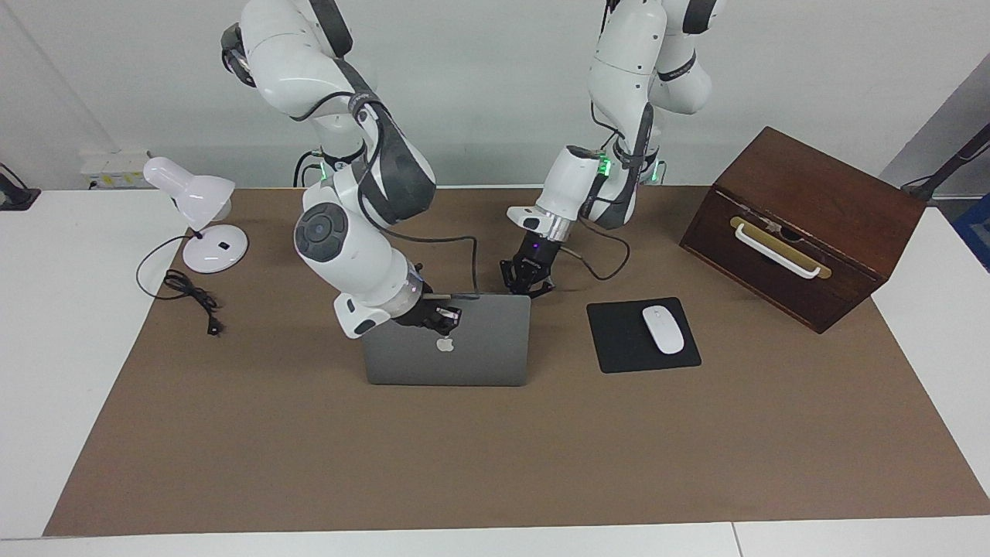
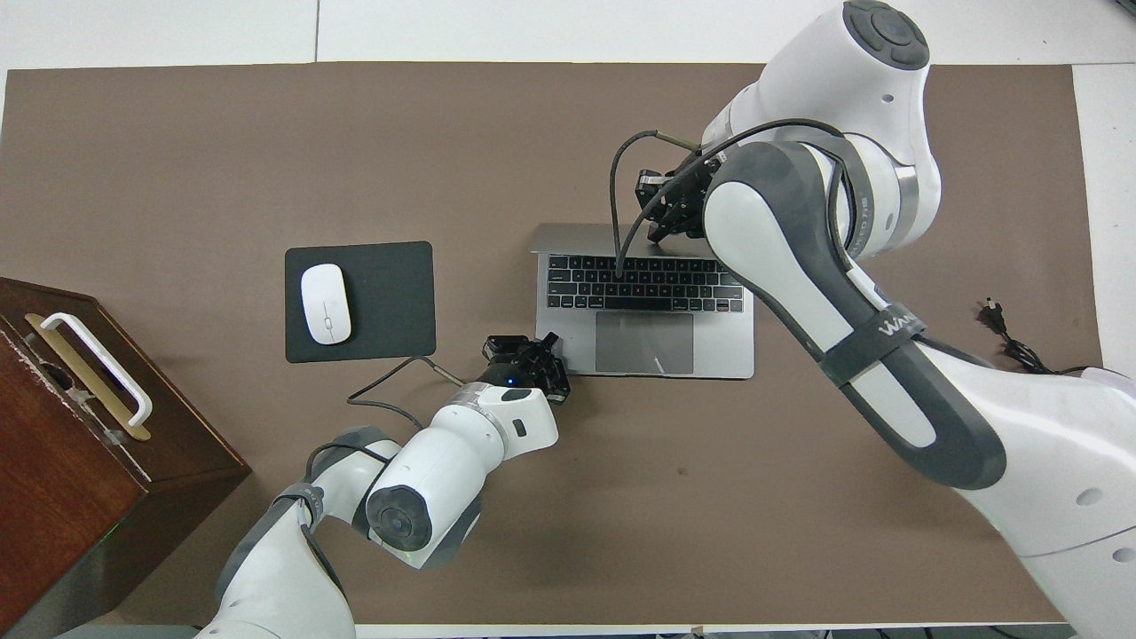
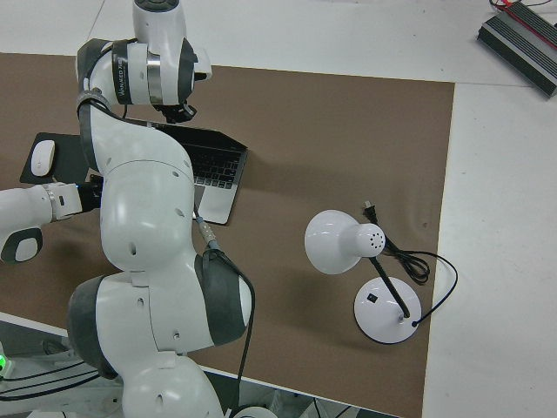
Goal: Close laptop with both arms
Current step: 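Push the screen down toward the keyboard with the right gripper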
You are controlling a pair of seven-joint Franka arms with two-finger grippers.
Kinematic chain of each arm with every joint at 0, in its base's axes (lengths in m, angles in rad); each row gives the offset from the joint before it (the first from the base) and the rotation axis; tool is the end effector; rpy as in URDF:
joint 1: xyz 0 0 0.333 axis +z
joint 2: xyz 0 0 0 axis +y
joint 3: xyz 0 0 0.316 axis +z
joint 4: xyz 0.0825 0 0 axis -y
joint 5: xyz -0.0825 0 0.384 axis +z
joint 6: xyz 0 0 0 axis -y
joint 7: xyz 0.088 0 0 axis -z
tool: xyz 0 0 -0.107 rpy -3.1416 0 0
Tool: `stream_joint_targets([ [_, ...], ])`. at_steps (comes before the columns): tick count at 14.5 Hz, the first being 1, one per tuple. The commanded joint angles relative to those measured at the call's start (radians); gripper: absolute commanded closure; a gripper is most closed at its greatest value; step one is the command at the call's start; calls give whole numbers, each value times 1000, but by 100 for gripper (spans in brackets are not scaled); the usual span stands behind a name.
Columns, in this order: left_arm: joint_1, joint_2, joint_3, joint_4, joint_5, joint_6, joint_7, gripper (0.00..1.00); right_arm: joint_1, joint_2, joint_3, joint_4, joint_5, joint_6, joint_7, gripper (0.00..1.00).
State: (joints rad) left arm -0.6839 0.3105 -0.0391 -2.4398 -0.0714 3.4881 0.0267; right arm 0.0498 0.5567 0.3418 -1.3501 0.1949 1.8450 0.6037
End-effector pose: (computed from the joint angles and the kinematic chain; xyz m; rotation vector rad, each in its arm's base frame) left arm 0.4066 -0.3472 0.2651 2.5632 -0.8876 0.9787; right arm 0.6652 0.2379 0.4182 -2.7866 0.4413 0.2884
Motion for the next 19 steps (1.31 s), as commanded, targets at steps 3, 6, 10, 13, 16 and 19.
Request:
stream_joint_targets([
  [3, 17, 64, 5, -15, -13, 5, 35, 100, -31, -73, 14, -132, 29, 6, 14, 100],
  [6, 17, 64, 4, -12, -13, 5, 35, 100, -31, -72, 14, -152, 29, 17, 14, 100],
  [10, 17, 64, 5, -11, -13, 5, 35, 100, -31, -70, 14, -198, 28, 71, 14, 100],
  [13, 17, 64, 5, -11, -13, 5, 36, 100, -31, -72, 16, -228, 28, 103, 14, 100],
  [16, 17, 64, 5, -11, -13, 5, 36, 100, -30, -72, 16, -242, 28, 124, 13, 100],
  [19, 17, 64, 4, -11, -13, 5, 36, 100, -28, -72, 16, -282, 26, 180, 10, 100],
])
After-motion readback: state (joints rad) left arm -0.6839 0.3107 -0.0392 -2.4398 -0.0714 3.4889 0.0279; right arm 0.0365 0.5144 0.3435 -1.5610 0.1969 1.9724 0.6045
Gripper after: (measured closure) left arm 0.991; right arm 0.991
